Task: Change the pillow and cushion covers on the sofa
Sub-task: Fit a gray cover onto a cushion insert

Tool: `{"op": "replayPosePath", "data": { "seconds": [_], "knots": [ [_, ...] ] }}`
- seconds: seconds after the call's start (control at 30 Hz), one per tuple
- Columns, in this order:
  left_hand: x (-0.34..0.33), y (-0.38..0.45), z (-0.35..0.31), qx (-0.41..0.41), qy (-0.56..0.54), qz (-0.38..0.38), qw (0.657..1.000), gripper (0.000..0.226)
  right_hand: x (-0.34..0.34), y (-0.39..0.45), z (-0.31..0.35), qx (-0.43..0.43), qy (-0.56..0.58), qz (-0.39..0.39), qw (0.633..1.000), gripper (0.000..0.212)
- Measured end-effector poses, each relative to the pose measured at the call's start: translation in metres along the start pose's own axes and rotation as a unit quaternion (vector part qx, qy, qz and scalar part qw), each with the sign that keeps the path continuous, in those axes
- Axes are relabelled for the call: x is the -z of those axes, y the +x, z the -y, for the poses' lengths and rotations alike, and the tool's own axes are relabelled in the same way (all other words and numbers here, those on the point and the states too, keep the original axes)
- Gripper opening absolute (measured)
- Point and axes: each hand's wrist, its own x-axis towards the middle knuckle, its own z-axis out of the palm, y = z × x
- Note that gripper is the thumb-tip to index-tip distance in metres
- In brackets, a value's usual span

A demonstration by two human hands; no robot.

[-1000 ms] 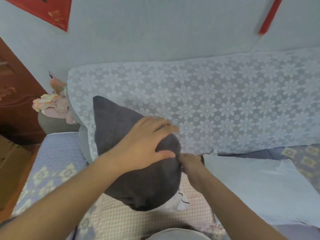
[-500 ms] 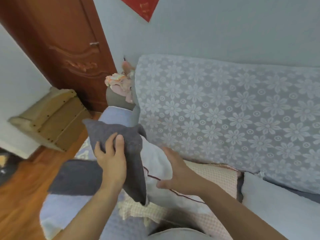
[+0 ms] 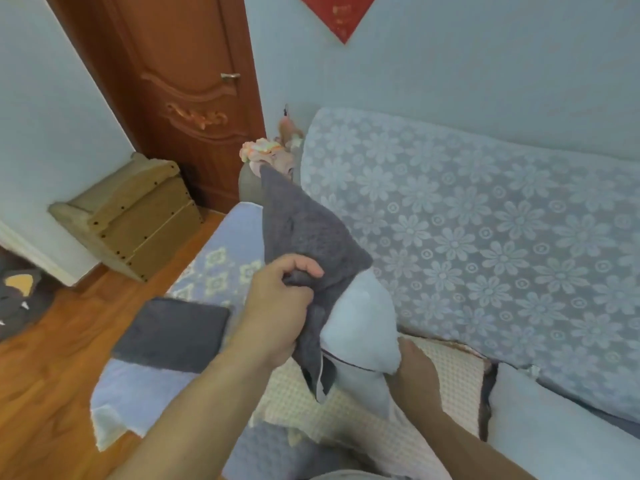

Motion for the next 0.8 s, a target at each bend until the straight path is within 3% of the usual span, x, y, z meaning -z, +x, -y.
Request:
{"op": "replayPosePath", "data": {
  "seconds": [0.03,0.13,0.2,0.27,0.3,0.4,0.47,0.53,0.6,0.7,0.8],
  "knots": [
    [-0.009,0.003,-0.017,-0.031,-0.017,0.023,0.999,0.048,0.023,0.011,0.005,-0.013,-0.001,-0.056,0.998,0.006],
    [-0.016,0.018,-0.058,-0.078,-0.076,0.062,0.992,0.051,0.087,0.036,0.014,0.017,0.019,-0.202,0.979,0.017],
    [-0.006,0.037,-0.06,-0.068,-0.092,0.075,0.991,0.052,0.12,0.039,0.016,-0.014,0.02,-0.227,0.974,0.015],
    [0.006,0.061,-0.031,-0.034,-0.064,0.062,0.995,0.053,0.134,0.028,0.012,-0.106,0.055,-0.221,0.968,0.004],
    [0.01,0.075,-0.003,-0.019,-0.032,0.057,0.998,0.054,0.133,0.018,0.008,-0.116,0.029,-0.227,0.967,0.015],
    [0.017,0.097,0.102,0.043,0.098,0.045,0.993,0.051,0.095,-0.021,-0.018,-0.035,-0.098,-0.135,0.985,0.032],
    [0.019,0.103,0.182,0.073,0.226,0.074,0.969,0.041,0.057,-0.049,-0.034,-0.036,-0.109,0.038,0.993,0.042],
    [0.014,0.103,0.249,0.079,0.39,0.14,0.907,0.024,0.018,-0.074,-0.052,-0.069,-0.099,0.189,0.975,0.053],
    [-0.005,0.093,0.285,0.015,0.504,0.159,0.849,0.028,-0.004,-0.091,-0.064,-0.142,-0.095,0.324,0.93,0.069],
    [-0.058,0.074,0.278,-0.143,0.507,0.221,0.821,0.03,-0.014,-0.093,-0.07,-0.174,-0.065,0.352,0.917,0.084],
    [-0.096,0.086,0.273,-0.236,0.557,0.255,0.755,0.023,-0.005,-0.081,-0.081,-0.185,-0.042,0.34,0.921,0.08]
  ]
}}
